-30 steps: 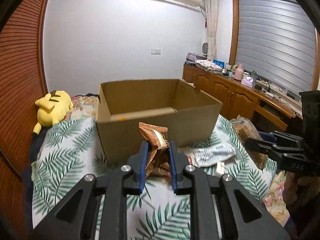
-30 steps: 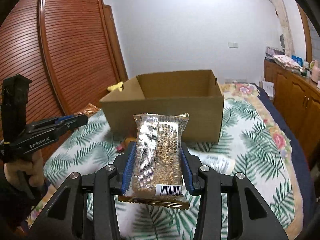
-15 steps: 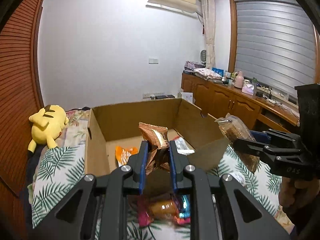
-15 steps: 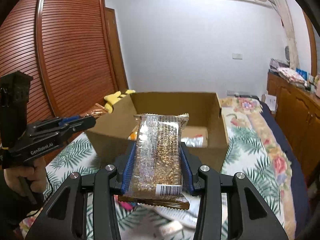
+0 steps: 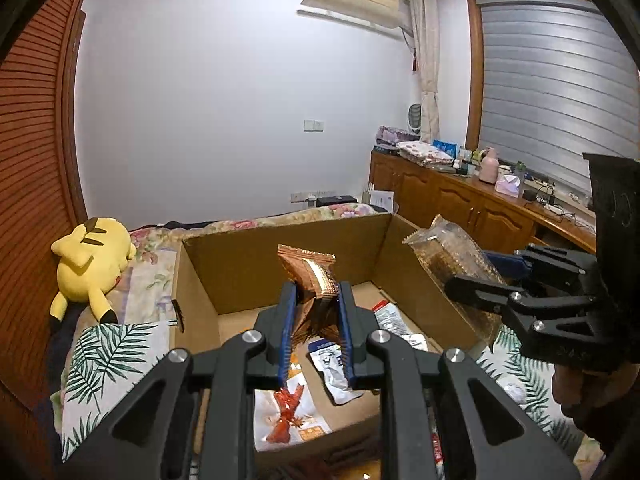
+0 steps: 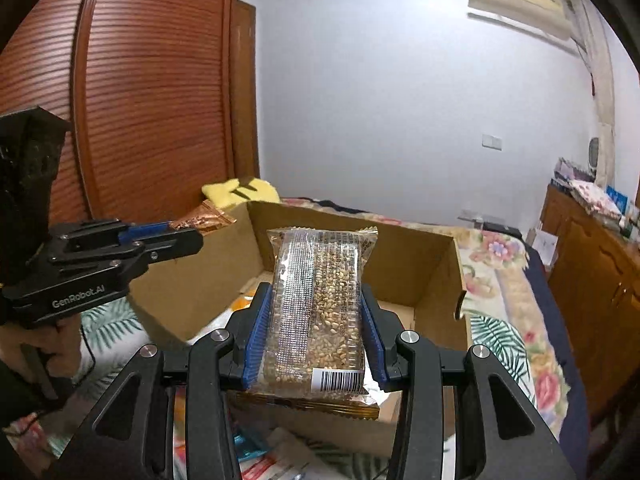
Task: Organize snacks
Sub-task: 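Lift both held snacks and carry them over the cardboard box, then open both grippers to drop the granola bar and gold candy in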
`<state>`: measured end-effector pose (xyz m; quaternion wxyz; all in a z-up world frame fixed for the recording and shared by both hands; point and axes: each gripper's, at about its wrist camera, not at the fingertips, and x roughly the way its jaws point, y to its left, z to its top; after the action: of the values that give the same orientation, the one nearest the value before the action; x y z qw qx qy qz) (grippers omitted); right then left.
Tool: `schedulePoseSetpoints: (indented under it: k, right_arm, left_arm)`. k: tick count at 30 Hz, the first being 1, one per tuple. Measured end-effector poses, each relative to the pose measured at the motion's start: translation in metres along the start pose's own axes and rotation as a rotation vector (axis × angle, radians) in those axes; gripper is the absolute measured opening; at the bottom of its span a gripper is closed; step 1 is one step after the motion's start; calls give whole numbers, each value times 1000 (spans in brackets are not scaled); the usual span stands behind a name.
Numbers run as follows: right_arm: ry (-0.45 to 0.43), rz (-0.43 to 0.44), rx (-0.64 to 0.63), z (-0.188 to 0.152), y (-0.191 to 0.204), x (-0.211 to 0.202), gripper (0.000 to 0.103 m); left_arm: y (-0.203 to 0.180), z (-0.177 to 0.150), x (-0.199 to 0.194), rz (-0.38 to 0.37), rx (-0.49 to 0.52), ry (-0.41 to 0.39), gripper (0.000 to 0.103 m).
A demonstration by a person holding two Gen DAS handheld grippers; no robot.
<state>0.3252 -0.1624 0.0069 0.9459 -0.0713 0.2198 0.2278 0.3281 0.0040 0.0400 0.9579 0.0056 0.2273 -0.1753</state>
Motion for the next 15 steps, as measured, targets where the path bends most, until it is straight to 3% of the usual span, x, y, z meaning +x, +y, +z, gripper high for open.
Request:
schedulePoseSetpoints:
  k: [15]
  right_arm:
    - [41, -12, 35, -10, -14, 43, 43]
  left_arm:
    - [15, -17, 33, -39, -42, 45, 19]
